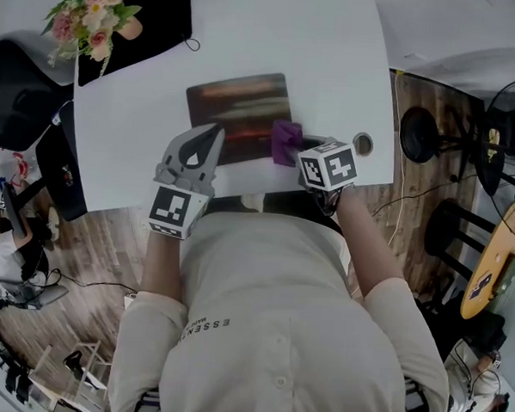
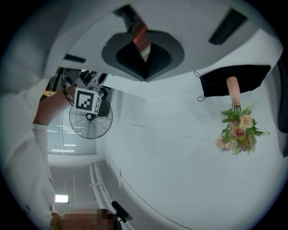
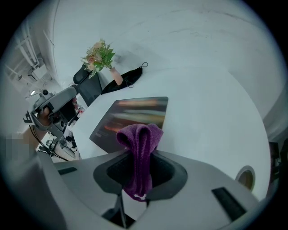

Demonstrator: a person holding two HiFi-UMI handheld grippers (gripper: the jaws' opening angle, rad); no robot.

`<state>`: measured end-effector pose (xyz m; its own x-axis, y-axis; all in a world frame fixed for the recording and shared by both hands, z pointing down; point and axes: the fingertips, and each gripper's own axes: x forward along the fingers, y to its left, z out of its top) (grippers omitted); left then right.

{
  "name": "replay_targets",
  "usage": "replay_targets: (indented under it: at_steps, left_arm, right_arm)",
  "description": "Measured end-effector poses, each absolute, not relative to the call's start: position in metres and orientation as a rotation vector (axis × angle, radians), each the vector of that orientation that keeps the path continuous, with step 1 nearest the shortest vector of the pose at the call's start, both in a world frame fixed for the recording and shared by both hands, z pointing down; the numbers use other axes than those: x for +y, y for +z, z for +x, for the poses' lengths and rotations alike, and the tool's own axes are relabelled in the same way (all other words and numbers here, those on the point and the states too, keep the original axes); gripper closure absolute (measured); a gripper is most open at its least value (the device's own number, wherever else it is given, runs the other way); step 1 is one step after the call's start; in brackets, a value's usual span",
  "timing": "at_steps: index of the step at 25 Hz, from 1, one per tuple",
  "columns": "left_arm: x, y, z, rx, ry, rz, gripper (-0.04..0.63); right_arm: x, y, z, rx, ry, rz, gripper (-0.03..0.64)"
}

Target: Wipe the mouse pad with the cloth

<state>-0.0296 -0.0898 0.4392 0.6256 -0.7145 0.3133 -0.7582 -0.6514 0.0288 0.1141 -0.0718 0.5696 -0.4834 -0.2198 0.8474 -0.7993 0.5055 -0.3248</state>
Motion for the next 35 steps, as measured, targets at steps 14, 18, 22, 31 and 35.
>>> replay_targets:
  at_steps: [14, 18, 22, 31, 35]
  left_arm:
    - [-0.099, 0.430, -0.003, -1.237, 0.405, 2.713, 0.595]
    - [-0.103, 0.421, -0.010, -1.265, 0.408, 2.729, 0.595]
    - [-0.111, 0.406, -0.023, -1.329, 0.410, 2.745, 0.595]
    - [-0.125, 0.352, -0.065, -1.503, 0.361, 2.739, 0.595]
    - [-0.127, 0.336, -0.087, -1.590, 0.389, 2.745, 0.595]
  right_arm:
    - [-0.082, 0.570, 0.177, -1.888, 0.877, 0.901, 0.518]
    - [-0.097, 0.551, 0.167, -1.971, 0.843, 0.931, 0.518]
    - [-0.124, 0.507, 0.139, -2.155, 0.759, 0.978, 0.518]
    - [-0.164, 0.405, 0.071, -2.503, 0.382, 1.100, 0.518]
    - [-0.165, 0.368, 0.046, -2.623, 0.220, 1.137, 0.518]
